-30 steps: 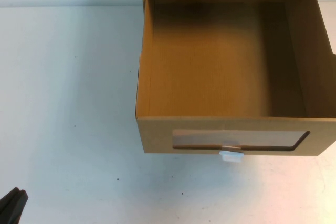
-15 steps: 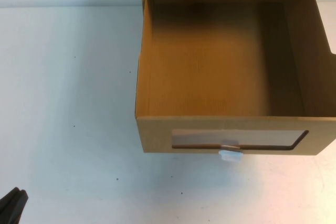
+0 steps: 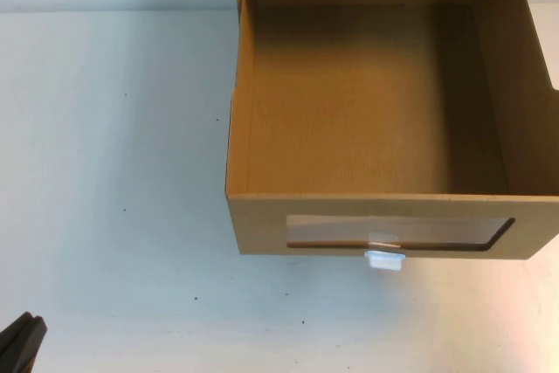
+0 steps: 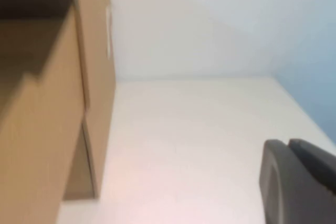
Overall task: Open the shoe box
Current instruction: 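Pull the top drawer of the cardboard box fully open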
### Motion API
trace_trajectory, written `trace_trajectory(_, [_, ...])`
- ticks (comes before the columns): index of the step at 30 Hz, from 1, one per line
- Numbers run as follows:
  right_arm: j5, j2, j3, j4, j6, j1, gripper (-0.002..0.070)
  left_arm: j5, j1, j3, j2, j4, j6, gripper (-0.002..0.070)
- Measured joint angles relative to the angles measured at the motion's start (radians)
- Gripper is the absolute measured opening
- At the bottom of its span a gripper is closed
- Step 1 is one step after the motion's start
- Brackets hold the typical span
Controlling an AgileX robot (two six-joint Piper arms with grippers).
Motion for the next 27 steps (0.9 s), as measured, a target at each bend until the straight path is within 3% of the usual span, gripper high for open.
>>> trace_trajectory(5, [-0.008, -0.215, 0.204, 0.035, 0.0, -0.012, -0.0014, 0.0, 0.0, 0.0, 0.0, 0.0, 0.0, -0.0004])
trace_trajectory(14, [0.174, -0.566, 0.313, 0.04, 0.0, -0.012, -0.0013, 0.0, 0.0, 0.0, 0.0, 0.0, 0.0, -0.0004])
trace_trajectory(27, [0.271, -0.582, 0.313, 0.043, 0.0, 0.094, -0.0013, 0.0, 0.0, 0.0, -0.001, 0.002, 0.0, -0.0004])
